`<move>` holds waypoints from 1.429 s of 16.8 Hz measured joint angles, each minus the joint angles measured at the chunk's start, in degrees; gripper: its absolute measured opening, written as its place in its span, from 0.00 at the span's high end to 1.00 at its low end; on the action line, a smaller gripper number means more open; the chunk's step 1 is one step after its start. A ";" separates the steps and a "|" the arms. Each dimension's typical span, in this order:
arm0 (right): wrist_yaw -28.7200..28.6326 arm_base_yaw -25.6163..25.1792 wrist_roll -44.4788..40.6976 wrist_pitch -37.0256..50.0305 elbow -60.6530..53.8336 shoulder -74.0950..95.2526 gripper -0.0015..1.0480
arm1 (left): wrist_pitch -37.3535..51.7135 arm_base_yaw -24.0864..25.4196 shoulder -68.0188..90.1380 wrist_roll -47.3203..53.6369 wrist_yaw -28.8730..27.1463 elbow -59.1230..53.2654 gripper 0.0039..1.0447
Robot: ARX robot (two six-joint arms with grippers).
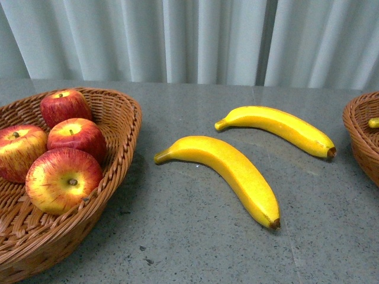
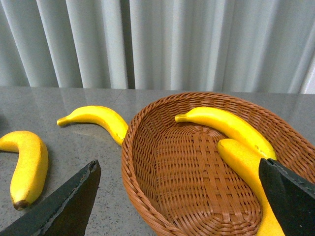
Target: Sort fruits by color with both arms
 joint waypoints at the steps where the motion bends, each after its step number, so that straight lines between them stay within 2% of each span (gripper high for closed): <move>1: 0.00 0.00 0.00 0.00 0.00 0.00 0.06 | 0.00 0.00 0.00 0.00 0.00 0.00 0.74; 7: 0.00 0.00 0.00 0.02 0.00 0.00 0.06 | 0.00 0.00 0.00 0.02 0.00 0.00 0.05; 17: 0.00 0.00 0.02 0.04 0.00 0.00 0.06 | 0.00 0.00 0.00 0.04 0.00 0.00 0.06; 18: 1.09 -0.02 2.54 4.13 -0.11 0.26 0.06 | 0.00 0.00 0.00 0.07 0.00 0.00 0.06; 19: 1.20 -0.44 8.28 12.87 -0.02 2.78 0.06 | 0.00 0.00 0.00 0.04 0.00 0.00 0.06; 21: 0.35 -0.13 13.97 26.58 1.18 18.56 0.06 | 0.02 0.00 0.00 0.04 0.00 0.00 0.06; 23: 0.92 7.26 12.46 44.00 11.50 40.00 0.06 | 0.02 0.00 0.02 0.04 0.00 0.00 0.06; 24: 1.36 9.64 11.50 47.08 15.72 46.10 0.06 | 0.02 0.00 0.00 0.04 0.00 0.00 0.06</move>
